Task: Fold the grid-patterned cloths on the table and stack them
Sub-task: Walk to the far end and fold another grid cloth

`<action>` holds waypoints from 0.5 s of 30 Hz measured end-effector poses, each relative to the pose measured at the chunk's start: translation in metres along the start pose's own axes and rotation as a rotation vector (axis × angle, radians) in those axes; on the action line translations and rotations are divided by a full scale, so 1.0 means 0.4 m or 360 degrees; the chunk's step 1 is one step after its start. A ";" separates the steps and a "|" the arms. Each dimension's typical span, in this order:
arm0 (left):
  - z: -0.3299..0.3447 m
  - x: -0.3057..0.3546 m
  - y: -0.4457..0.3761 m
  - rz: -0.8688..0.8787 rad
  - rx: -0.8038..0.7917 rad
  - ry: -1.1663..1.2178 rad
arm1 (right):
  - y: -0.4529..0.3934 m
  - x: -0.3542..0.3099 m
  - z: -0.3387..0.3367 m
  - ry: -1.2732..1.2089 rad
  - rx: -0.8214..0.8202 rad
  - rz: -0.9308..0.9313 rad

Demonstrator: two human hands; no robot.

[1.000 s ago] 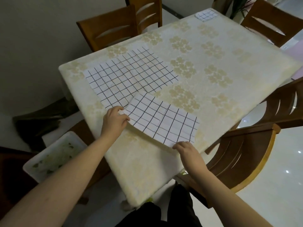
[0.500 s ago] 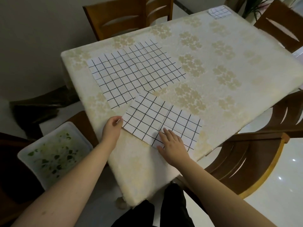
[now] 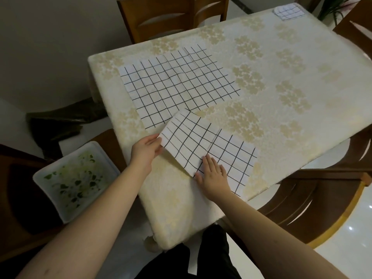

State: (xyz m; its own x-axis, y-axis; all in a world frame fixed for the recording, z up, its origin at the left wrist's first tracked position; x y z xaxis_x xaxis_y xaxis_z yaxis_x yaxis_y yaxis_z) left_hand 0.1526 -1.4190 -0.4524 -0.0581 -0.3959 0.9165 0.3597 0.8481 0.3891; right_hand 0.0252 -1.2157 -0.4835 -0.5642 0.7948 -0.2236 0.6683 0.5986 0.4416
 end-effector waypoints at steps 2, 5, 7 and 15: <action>0.032 0.028 0.031 0.0039 -0.0115 0.0006 | -0.002 0.000 -0.008 -0.0074 -0.0013 -0.0010; 0.087 0.056 0.087 0.0094 -0.0282 -0.0059 | -0.002 0.010 -0.032 -0.0088 0.0033 -0.0011; 0.124 0.060 0.122 0.0143 -0.0408 -0.0146 | 0.001 0.027 -0.057 -0.0127 0.0136 0.0038; 0.249 0.031 0.237 0.0438 -0.0848 -0.0624 | 0.055 0.110 -0.213 -0.1425 0.0184 0.0479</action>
State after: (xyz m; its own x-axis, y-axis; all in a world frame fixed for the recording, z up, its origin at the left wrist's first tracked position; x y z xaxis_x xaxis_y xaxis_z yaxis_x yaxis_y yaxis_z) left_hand 0.0933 -1.3086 -0.3948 -0.1945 0.0481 0.9797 0.8093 0.5722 0.1326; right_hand -0.0262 -1.1762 -0.4095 0.1886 0.6697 -0.7183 0.7957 0.3244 0.5114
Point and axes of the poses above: each hand's wrist, its own y-axis away from the middle knuckle, its own z-axis out of the palm, x = y × z, the point moved 7 cm from there along -y, towards the middle knuckle, and after that the axes turned 11 degrees about z, right-handed, at the moved point
